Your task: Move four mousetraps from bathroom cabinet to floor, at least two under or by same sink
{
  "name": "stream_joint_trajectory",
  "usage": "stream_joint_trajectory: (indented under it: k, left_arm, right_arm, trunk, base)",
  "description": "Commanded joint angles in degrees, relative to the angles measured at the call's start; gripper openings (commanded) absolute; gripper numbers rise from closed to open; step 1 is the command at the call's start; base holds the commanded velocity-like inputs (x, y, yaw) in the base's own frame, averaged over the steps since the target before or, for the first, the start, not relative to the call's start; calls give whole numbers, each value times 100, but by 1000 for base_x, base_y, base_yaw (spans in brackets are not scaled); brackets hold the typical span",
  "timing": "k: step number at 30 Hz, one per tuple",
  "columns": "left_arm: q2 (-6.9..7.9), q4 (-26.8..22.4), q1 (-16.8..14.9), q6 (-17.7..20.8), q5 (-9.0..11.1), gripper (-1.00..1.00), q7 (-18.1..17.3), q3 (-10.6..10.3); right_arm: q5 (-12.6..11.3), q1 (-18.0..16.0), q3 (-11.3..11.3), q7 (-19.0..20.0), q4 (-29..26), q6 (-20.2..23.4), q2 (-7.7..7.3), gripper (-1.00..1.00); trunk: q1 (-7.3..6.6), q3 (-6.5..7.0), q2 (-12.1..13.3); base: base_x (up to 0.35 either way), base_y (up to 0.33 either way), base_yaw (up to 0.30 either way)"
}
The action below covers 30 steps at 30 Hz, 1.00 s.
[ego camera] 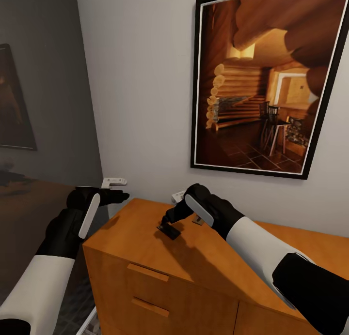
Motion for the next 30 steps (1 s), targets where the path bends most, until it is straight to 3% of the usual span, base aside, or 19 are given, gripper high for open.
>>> stream_joint_trajectory:
  k: [1,14,30]
  left_arm:
    - [5,-4,-5,24,12,100,-2,-7]
    - [5,-4,-5,24,12,100,-4,-7]
    - [5,-4,-5,23,13,100,-4,-7]
  right_arm:
    - [17,-7,30,0,-11,15,-2,100]
    - [94,-7,667,48,-56,15,1,100]
    - [107,-7,770,336,-60,15,-6,100]
  trunk:
    - [0,-7,-4]
    - [0,-7,-4]
    - [0,-7,-4]
  base:
    - [0,0,0]
    - [0,0,0]
    - [0,0,0]
